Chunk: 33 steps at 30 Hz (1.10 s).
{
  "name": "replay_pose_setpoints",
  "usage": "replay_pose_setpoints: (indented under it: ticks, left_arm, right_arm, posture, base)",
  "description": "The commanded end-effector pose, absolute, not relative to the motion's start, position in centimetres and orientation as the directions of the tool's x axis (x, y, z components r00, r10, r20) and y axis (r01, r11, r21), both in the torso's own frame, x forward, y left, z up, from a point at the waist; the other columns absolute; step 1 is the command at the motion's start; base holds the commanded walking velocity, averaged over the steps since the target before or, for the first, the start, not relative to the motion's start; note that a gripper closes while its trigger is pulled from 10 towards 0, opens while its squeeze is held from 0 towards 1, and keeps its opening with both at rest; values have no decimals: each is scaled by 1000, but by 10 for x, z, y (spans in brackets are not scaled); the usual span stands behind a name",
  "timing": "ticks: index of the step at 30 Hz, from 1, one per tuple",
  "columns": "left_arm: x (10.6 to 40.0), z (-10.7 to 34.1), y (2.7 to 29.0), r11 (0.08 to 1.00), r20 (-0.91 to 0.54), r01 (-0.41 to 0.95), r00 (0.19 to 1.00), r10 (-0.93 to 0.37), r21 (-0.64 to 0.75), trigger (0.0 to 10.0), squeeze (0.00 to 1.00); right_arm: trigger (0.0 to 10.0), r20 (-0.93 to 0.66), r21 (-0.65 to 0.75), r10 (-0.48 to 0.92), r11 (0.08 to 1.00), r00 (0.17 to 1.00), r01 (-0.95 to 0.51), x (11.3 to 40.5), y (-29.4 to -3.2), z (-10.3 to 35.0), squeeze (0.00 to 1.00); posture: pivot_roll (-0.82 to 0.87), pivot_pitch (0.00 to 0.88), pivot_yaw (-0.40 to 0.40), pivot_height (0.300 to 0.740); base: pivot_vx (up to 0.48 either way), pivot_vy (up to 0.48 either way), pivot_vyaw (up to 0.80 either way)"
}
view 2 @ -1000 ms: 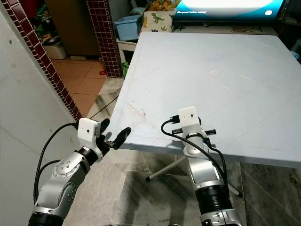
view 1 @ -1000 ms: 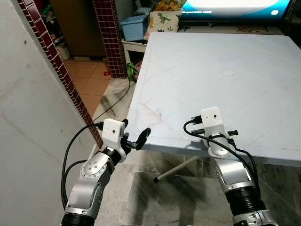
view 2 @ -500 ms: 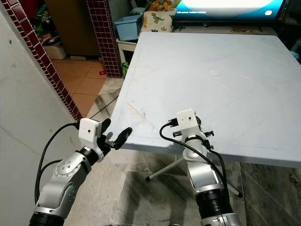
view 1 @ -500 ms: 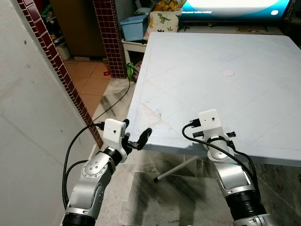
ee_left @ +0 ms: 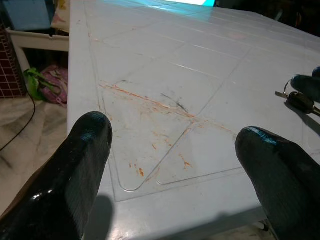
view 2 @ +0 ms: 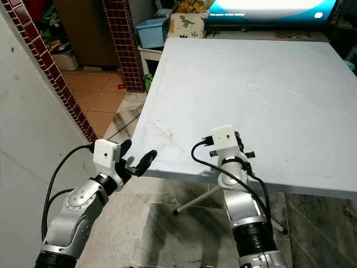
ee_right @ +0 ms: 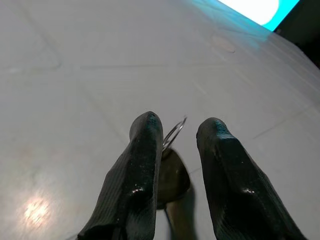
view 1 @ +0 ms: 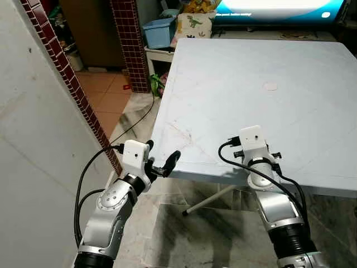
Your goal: Hang keys on a hook
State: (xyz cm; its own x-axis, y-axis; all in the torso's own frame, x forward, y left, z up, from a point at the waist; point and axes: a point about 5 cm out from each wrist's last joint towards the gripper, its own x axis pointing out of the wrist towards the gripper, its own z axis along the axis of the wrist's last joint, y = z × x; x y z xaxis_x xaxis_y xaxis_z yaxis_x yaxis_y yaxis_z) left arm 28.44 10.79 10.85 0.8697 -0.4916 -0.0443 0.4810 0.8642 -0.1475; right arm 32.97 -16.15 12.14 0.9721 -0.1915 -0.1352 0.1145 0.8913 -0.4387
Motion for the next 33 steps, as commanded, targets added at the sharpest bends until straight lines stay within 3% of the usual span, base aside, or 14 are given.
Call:
replay_pose_setpoints:
  ticks: [1,9,10,11,12,13,14,15,16,33]
  left_arm:
    - [285,111,108,864,-39,486,869,-494,-133,10000,0]
    - [285,112,109,863,-40,488,867,-496,-130,10000,0]
    - [285,112,110,863,-41,488,867,-496,-129,10000,0]
    - [285,112,110,864,-42,488,867,-496,-129,10000,0]
    - [284,112,110,864,-42,488,867,-496,-128,10000,0]
    - [284,112,110,864,-42,488,867,-496,-128,10000,0]
    - [284,112,111,863,-42,488,867,-496,-128,10000,0]
    - [284,112,111,863,-42,488,867,-496,-128,10000,0]
    - [284,112,111,863,-42,488,867,-496,-128,10000,0]
    - [285,113,109,862,-39,490,866,-498,-129,10000,0]
  right_arm:
    - [10000,-131,-412,-201,902,971,132,334,-161,123,0]
    - [10000,-159,-323,-217,933,963,157,339,-163,117,0]
    - [9176,-161,-311,-216,937,963,158,339,-163,116,0]
    - [9176,-160,-309,-215,938,963,158,339,-163,116,0]
    - [3255,-161,-309,-213,938,964,156,340,-163,116,0]
    - [3255,-161,-309,-213,938,964,156,340,-163,116,0]
    - [1686,-161,-308,-213,939,964,156,340,-163,115,0]
    - [1686,-161,-308,-213,939,964,156,340,-163,115,0]
    - [0,-160,-307,-212,939,964,156,340,-162,115,0]
    - [0,-165,-304,-208,941,964,151,341,-160,111,0]
  posture:
    - [-46,82,60,740]
    - [-35,89,65,740]
    - [-32,91,66,740]
    - [-32,91,66,740]
    - [-31,91,66,740]
    - [-31,91,66,740]
    - [-29,94,68,740]
    - [-29,94,68,740]
    - [-29,94,68,740]
    - [-33,94,65,740]
  base:
    - [0,0,0]
    - [0,0,0]
    - [0,0,0]
    - [0,0,0]
    - [0,0,0]
    - [0,0,0]
    - [0,0,0]
    - [0,0,0]
    - [0,0,0]
    - [0,0,0]
